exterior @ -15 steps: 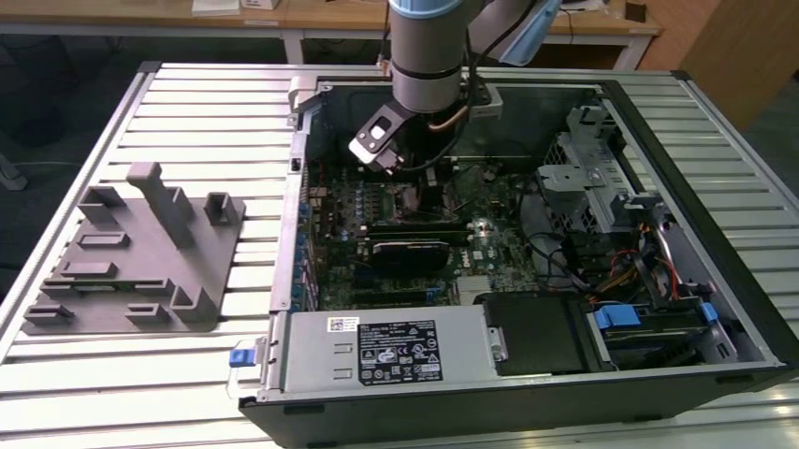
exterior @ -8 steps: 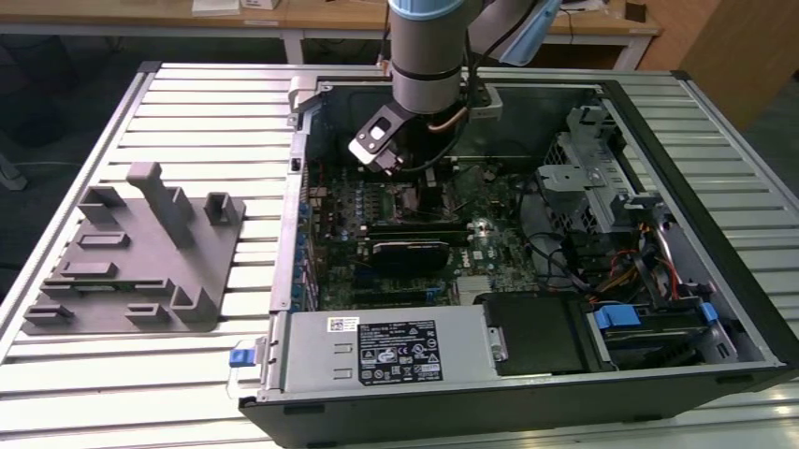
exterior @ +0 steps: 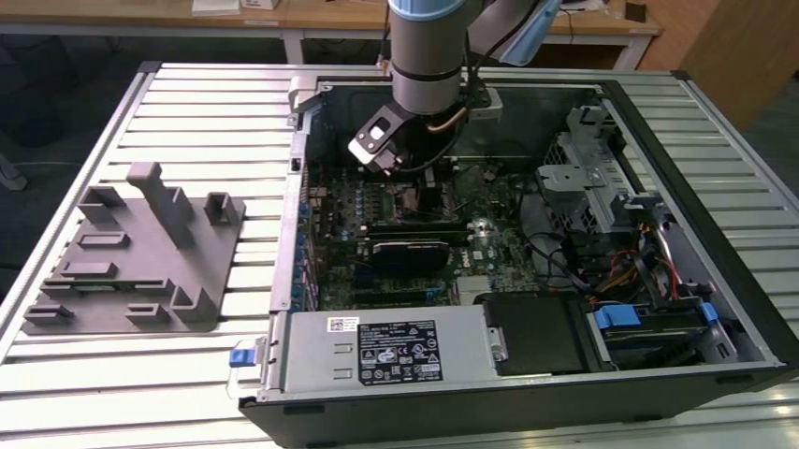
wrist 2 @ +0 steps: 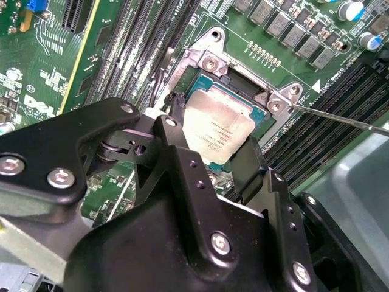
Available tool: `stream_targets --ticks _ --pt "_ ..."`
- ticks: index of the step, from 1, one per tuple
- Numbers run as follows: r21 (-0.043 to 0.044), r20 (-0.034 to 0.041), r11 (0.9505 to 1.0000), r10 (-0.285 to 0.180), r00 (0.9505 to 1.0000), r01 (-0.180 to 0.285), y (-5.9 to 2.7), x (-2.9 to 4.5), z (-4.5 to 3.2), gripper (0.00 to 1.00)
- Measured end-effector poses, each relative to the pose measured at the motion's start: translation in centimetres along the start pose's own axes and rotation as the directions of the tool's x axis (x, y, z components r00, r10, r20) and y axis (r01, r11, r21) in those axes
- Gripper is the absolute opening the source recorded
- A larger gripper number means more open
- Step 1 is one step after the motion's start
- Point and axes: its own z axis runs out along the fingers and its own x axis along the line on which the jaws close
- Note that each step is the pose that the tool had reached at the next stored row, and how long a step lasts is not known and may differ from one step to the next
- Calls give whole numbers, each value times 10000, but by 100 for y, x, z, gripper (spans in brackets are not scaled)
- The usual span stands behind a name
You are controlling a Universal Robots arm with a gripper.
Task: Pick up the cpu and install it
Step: 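Place the cpu into insertion slot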
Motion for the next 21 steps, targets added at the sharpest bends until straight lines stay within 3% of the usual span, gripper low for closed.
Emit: stream_targets --ticks 10,21 --pt "4 -51 10000 28 10000 -28 -1 4 22 54" --pt "6 -53 10000 28 10000 -28 13 6 32 54"
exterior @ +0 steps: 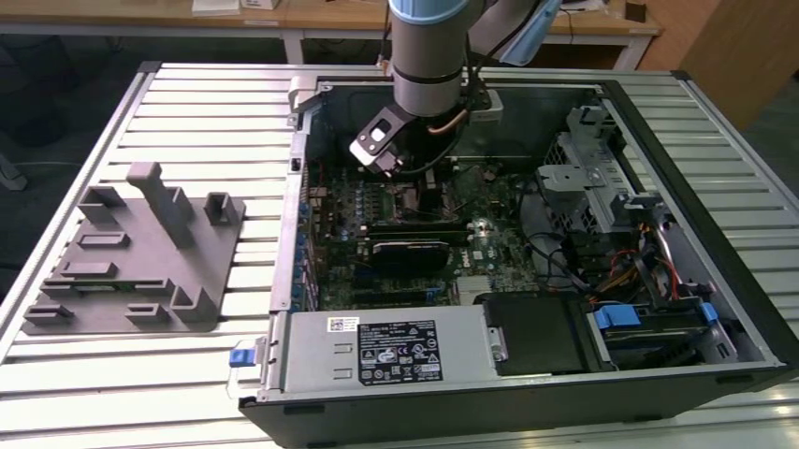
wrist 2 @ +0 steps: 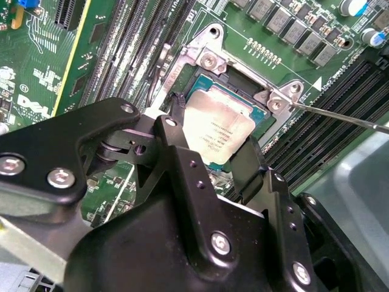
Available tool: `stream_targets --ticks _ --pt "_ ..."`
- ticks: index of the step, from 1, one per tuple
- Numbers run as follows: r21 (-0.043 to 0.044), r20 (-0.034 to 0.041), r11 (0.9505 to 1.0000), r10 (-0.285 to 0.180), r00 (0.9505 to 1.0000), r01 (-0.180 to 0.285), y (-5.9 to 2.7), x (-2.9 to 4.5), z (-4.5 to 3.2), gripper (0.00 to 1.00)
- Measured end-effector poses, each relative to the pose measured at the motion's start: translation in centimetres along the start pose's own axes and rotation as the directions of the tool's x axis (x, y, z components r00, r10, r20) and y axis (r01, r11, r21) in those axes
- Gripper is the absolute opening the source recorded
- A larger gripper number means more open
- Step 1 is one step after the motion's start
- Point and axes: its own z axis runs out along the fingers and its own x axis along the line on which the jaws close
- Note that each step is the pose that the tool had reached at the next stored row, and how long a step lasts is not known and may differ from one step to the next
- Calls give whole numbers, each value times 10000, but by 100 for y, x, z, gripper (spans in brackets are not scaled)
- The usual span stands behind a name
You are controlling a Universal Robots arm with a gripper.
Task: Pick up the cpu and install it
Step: 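Place the cpu into insertion slot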
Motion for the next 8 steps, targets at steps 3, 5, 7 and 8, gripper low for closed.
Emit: stream_targets --ticks 3,5,7,8 --pt "-1 -1 10000 4 10000 -4 4 1 3 54" --pt "-1 0 10000 17 10000 -17 5 1 4 54" --pt "0 2 10000 42 10000 -42 6 0 6 54" --pt "0 3 10000 54 10000 -54 6 0 7 54"
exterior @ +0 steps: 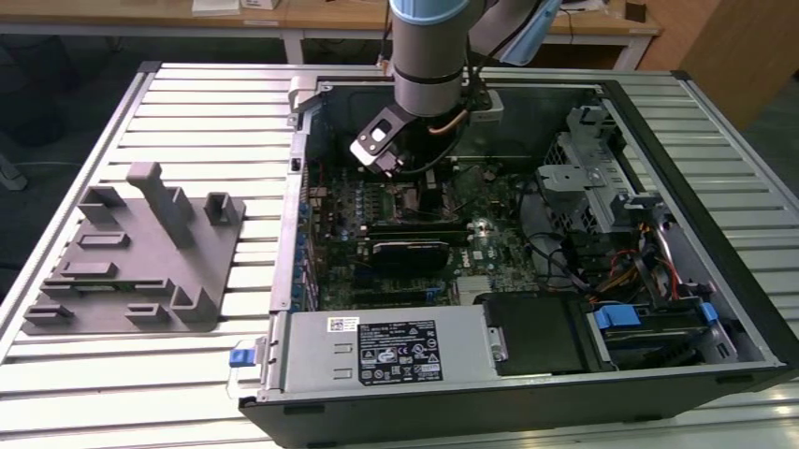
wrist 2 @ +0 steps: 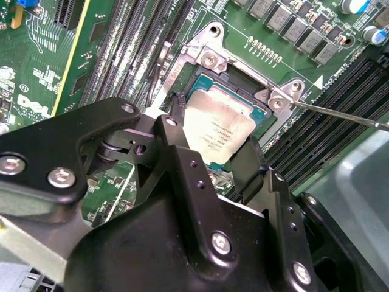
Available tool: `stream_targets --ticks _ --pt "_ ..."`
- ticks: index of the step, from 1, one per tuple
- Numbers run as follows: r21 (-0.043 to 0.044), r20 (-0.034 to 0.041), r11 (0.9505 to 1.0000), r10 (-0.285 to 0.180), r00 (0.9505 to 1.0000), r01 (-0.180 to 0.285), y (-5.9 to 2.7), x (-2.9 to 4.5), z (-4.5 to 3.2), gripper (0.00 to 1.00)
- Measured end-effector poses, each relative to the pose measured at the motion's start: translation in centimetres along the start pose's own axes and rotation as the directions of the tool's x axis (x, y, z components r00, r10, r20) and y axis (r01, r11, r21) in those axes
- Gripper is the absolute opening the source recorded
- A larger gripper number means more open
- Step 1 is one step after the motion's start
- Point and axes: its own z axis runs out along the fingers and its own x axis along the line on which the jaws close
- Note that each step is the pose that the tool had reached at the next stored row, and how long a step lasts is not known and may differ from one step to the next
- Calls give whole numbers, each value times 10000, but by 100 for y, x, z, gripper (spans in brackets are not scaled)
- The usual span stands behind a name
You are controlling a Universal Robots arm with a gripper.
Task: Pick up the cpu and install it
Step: 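Place the cpu into insertion slot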
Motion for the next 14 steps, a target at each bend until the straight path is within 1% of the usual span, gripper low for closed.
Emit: stream_targets --ticks 14 --pt "0 -1 10000 47 10000 -47 -1 0 16 54"
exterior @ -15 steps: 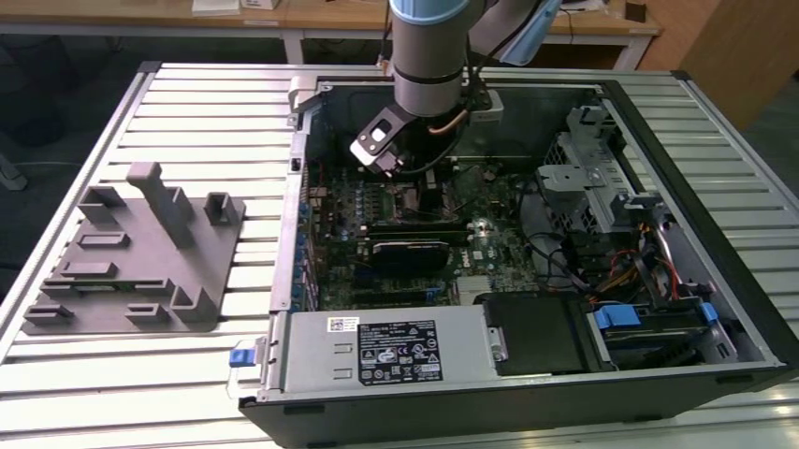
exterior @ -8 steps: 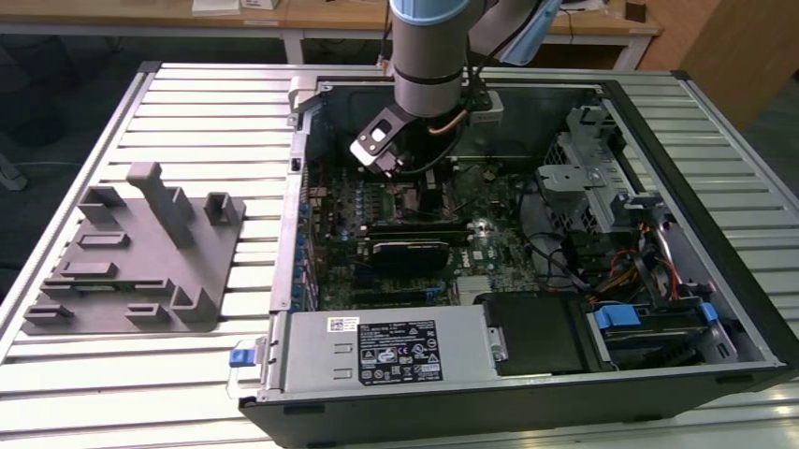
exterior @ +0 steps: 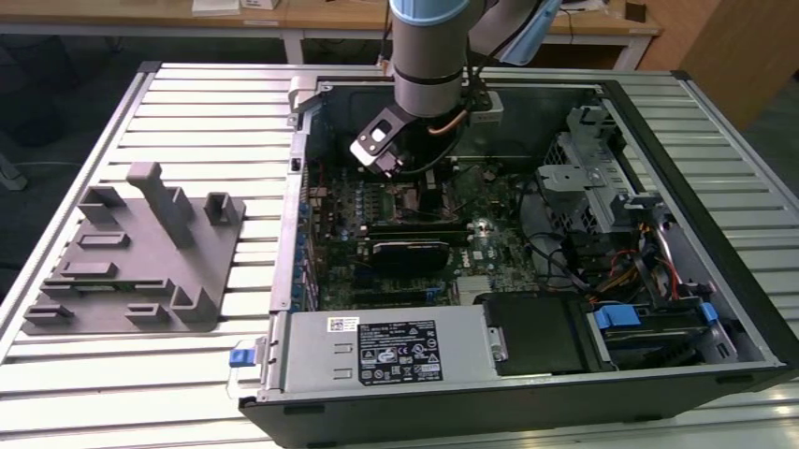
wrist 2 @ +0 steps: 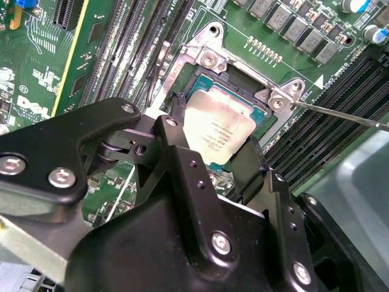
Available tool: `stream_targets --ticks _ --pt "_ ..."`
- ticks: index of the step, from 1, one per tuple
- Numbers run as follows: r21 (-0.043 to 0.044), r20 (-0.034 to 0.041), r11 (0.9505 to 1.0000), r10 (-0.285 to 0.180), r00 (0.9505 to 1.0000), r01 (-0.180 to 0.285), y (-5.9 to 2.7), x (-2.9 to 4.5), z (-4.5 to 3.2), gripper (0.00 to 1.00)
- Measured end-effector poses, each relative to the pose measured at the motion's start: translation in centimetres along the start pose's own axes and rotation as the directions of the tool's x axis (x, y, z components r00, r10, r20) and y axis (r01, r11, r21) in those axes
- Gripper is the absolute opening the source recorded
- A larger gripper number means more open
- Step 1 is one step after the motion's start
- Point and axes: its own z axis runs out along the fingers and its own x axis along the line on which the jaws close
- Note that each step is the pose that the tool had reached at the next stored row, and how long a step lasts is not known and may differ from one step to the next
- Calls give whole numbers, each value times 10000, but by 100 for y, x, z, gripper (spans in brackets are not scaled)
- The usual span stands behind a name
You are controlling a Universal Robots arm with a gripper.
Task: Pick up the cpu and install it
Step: 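Place the cpu into insertion slot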
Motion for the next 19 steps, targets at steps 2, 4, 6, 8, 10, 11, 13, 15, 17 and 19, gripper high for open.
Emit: stream_targets --ticks 2,4,6,8,10,11,13,15,17,19 --pt "0 -2 10000 -1 10000 1 3 0 1 54" --pt "0 0 10000 1 10000 -1 9 0 1 54" --pt "0 0 10000 7 10000 -7 13 0 1 54" --pt "0 0 10000 10 10000 -10 15 0 1 54" --pt "1 2 10000 12 10000 -12 16 0 1 54" --pt "1 2 10000 13 10000 -13 16 0 1 54" --pt "0 1 10000 13 10000 -13 17 0 2 54" --pt "0 1 10000 13 10000 -13 17 0 2 54" --pt "0 0 10000 13 10000 -13 17 0 2 54" --pt "-8 -5 10000 12 10000 -12 19 1 5 55"
